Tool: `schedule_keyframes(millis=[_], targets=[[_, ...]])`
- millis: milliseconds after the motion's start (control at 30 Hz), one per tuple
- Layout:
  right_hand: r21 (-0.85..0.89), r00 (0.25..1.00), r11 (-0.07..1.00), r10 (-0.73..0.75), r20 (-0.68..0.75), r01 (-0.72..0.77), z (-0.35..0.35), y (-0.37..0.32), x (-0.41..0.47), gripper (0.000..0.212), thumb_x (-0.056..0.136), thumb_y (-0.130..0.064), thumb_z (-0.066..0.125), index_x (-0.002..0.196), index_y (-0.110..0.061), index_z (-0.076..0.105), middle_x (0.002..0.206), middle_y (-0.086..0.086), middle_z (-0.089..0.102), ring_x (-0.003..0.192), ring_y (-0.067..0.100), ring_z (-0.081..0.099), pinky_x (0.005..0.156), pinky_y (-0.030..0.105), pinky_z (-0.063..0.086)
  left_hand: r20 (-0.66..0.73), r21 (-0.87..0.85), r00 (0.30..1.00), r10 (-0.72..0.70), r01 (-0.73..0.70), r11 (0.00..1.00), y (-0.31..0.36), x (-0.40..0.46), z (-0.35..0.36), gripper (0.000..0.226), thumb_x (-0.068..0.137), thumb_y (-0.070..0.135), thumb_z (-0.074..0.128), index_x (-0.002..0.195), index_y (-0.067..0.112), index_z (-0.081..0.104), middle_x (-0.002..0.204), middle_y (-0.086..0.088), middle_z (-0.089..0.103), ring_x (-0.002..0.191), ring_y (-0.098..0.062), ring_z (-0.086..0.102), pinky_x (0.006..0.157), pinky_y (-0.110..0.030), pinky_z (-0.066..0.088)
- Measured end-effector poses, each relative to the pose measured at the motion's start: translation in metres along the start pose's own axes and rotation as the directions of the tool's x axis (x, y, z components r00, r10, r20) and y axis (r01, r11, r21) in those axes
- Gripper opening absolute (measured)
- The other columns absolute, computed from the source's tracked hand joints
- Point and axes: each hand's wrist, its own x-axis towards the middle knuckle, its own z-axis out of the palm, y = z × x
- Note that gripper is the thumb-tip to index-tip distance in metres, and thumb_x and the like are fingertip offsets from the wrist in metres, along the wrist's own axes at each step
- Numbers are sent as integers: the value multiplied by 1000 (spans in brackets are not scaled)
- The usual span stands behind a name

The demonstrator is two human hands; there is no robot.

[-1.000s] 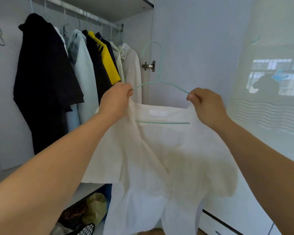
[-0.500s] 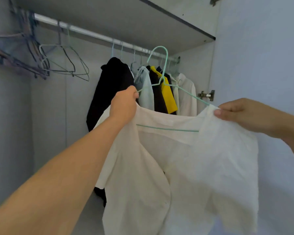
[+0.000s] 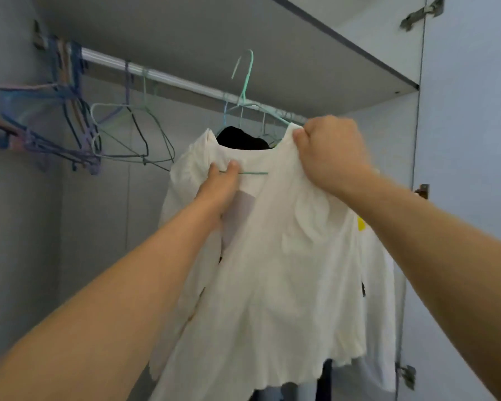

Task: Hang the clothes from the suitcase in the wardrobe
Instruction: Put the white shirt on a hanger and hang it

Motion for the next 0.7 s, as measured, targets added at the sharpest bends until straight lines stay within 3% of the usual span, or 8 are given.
schedule_keyframes(millis=[133,233,333,433,500,567,633,700], targets=[[10,999,999,50,8,-50,29,-42,34,17,97,-12,43,80,-11,45,83,10,42,78,28,42,66,32,33,92,-84,995,-30,38,996,0,24,-9,70,93,67,26,152,32,17,152,-6,35,135,-31,39,108,-51,36],[-1,995,996,93,37,-93,50,-61,58,21,93,-3,46,72,-8,43,76,7,41,77,28,43,65,33,35,188,-165,982,-35,66,984,-2,38,-13,65,95,65,24,144,24,40,139,-1,51,123,-26,51,98,-38,42],[-28,994,995,94,62,-93,65,-71,78,33,90,0,47,61,-12,36,66,3,35,74,29,44,64,34,36,91,26,996,-8,5,1000,-3,57,-18,70,96,64,20,145,18,41,144,-8,47,127,-29,48,106,-42,39],[-66,994,994,89,71,-84,78,-77,94,31,89,2,45,63,-10,36,65,4,34,72,28,43,64,34,35,11,124,998,56,-57,991,1,73,-30,63,101,52,22,143,10,42,146,-15,43,130,-31,45,109,-41,37],[-67,993,993,98,72,-94,86,-80,102,28,90,2,44,65,-8,37,66,4,35,73,28,42,65,33,34,-44,181,993,111,-101,978,0,82,-38,60,102,48,25,139,6,46,141,-19,48,125,-33,48,102,-34,40],[-66,991,992,115,65,-111,94,-83,109,26,90,2,44,66,-5,40,70,5,40,76,28,44,66,33,35,-104,294,980,170,-133,947,2,89,-44,57,101,46,28,130,4,54,132,-21,55,117,-34,53,84,-30,39],[-63,990,991,125,63,-121,102,-86,115,14,92,0,45,79,-2,50,84,9,48,81,28,47,68,33,36,-138,394,968,208,-139,908,7,95,-51,53,101,44,32,126,4,58,129,-20,57,117,-34,53,81,-31,38],[-58,991,992,119,64,-115,109,-88,120,19,92,-1,46,103,-5,60,102,12,57,94,30,56,69,33,36,-185,442,952,245,-142,886,15,99,-60,49,101,41,37,123,5,60,129,-18,58,117,-33,54,83,-29,39]])
